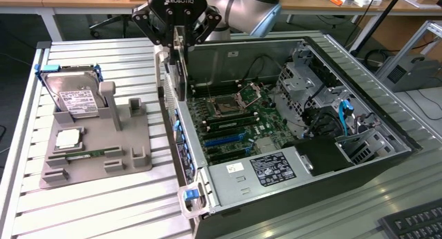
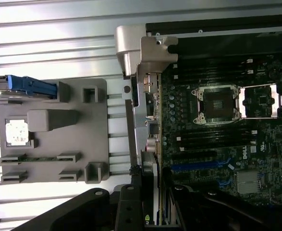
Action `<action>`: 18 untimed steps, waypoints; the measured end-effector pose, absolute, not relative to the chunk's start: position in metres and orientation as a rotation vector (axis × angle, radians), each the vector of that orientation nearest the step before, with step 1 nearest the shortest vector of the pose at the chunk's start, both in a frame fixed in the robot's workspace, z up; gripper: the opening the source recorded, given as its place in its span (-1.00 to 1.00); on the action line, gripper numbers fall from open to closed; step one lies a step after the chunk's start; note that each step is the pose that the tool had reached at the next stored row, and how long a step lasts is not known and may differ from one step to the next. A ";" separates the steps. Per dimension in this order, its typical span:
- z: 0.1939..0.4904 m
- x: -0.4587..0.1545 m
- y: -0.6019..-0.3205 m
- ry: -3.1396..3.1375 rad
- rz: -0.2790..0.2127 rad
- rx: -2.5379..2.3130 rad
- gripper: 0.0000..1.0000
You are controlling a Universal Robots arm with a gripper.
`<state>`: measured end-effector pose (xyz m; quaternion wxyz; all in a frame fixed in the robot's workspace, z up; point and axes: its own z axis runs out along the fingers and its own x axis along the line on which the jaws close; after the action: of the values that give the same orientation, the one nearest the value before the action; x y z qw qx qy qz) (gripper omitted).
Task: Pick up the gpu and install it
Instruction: 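Pick up the gpu and move the gpu toward the slot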
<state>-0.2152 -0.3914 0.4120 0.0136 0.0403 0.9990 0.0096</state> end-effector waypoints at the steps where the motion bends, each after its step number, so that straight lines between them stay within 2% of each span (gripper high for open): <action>1: 0.412 -0.215 -0.391 3.112 0.029 0.126 -0.47; 18: 0.408 -0.199 -0.393 3.112 0.020 0.125 -0.47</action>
<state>-0.1991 -0.3933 0.4079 0.0137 0.0403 0.9991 0.0064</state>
